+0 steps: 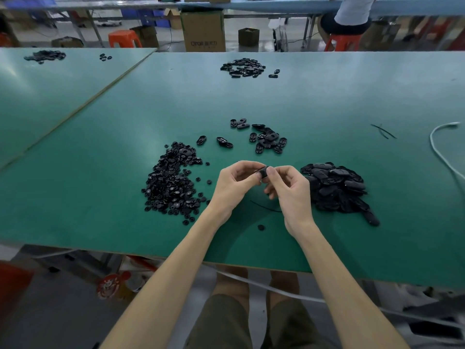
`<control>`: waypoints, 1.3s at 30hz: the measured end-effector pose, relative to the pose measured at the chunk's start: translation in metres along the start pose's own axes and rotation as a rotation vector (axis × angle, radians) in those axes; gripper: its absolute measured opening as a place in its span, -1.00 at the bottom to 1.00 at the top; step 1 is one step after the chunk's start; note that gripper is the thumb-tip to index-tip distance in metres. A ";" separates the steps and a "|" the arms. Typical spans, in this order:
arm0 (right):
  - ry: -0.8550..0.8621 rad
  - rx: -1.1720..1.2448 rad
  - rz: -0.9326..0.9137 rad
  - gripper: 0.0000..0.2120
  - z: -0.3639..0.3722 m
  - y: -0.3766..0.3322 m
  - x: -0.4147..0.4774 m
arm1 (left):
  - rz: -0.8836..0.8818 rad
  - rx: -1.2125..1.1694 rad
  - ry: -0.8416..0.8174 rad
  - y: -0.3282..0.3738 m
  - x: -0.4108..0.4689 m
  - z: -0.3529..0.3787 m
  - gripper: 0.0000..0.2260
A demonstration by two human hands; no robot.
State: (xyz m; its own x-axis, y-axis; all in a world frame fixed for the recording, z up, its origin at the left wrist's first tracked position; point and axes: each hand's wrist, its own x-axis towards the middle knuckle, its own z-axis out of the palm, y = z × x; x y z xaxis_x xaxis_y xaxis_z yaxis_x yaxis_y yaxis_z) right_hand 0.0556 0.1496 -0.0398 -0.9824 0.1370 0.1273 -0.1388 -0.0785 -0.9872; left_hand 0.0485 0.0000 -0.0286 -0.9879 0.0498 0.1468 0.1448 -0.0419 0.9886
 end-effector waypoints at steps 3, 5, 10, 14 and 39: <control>0.003 -0.002 0.002 -0.83 0.000 0.000 0.000 | -0.003 0.004 0.009 0.001 0.000 0.000 -0.86; 0.003 -0.002 0.000 -0.84 0.000 0.001 0.000 | -0.002 0.007 0.020 0.001 0.000 0.000 -0.86; -0.011 -0.010 -0.002 -0.85 -0.001 0.001 0.000 | -0.002 0.005 0.013 0.001 -0.001 0.002 -0.86; -0.021 -0.007 -0.002 -0.87 -0.001 0.001 0.000 | -0.003 0.008 0.012 0.001 -0.001 0.002 -0.86; -0.060 -0.108 -0.002 -0.87 -0.001 0.004 0.000 | -0.003 0.099 0.062 -0.001 -0.001 0.003 -0.82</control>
State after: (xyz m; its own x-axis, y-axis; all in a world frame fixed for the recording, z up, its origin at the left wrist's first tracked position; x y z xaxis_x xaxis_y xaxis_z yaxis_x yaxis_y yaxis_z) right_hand 0.0553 0.1506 -0.0436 -0.9883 0.0771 0.1319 -0.1300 0.0289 -0.9911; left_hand 0.0500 0.0032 -0.0299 -0.9895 -0.0122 0.1442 0.1433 0.0571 0.9880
